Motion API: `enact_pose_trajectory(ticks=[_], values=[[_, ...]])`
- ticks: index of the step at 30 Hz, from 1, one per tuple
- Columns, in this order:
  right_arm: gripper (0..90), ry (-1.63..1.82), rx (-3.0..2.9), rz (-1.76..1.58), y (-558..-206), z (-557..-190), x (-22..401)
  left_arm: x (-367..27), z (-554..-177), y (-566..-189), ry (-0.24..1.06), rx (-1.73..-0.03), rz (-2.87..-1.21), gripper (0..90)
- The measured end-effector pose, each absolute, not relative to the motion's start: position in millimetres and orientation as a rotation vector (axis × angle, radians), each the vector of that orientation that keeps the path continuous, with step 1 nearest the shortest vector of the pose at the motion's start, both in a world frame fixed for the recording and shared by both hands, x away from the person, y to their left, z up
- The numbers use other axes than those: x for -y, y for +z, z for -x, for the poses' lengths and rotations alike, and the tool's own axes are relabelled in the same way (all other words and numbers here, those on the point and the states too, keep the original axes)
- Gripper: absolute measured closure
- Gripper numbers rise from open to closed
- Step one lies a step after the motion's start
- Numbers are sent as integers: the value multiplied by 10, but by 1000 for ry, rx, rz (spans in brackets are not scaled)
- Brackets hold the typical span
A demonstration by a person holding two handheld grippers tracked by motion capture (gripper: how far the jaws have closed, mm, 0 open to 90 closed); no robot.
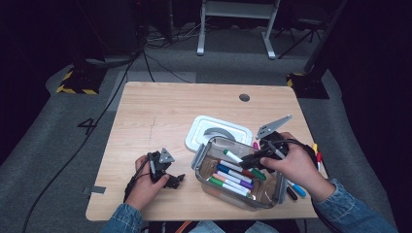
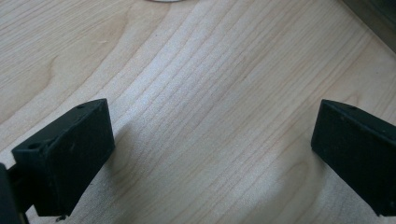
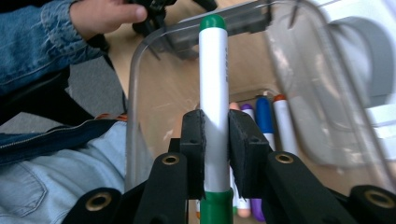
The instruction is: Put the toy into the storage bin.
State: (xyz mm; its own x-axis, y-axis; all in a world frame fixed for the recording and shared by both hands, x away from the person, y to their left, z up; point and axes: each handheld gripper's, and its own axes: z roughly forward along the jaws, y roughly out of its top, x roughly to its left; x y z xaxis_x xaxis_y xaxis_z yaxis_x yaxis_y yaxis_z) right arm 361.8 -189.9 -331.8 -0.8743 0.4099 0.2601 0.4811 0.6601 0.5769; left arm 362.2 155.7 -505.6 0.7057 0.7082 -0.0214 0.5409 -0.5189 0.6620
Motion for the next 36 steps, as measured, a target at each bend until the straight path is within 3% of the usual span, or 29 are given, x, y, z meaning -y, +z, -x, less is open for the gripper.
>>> enact_pose_trajectory(ticks=[20, 36], values=[[769, -752, 2727, 626, -3854, -3564, 1395, -1559, -3624, -5055, 334, -944, -2257, 0], [768, -535, 2725, 657, -4253, -3614, 1280, -1557, -3622, -5056, 331, -947, -2254, 0]])
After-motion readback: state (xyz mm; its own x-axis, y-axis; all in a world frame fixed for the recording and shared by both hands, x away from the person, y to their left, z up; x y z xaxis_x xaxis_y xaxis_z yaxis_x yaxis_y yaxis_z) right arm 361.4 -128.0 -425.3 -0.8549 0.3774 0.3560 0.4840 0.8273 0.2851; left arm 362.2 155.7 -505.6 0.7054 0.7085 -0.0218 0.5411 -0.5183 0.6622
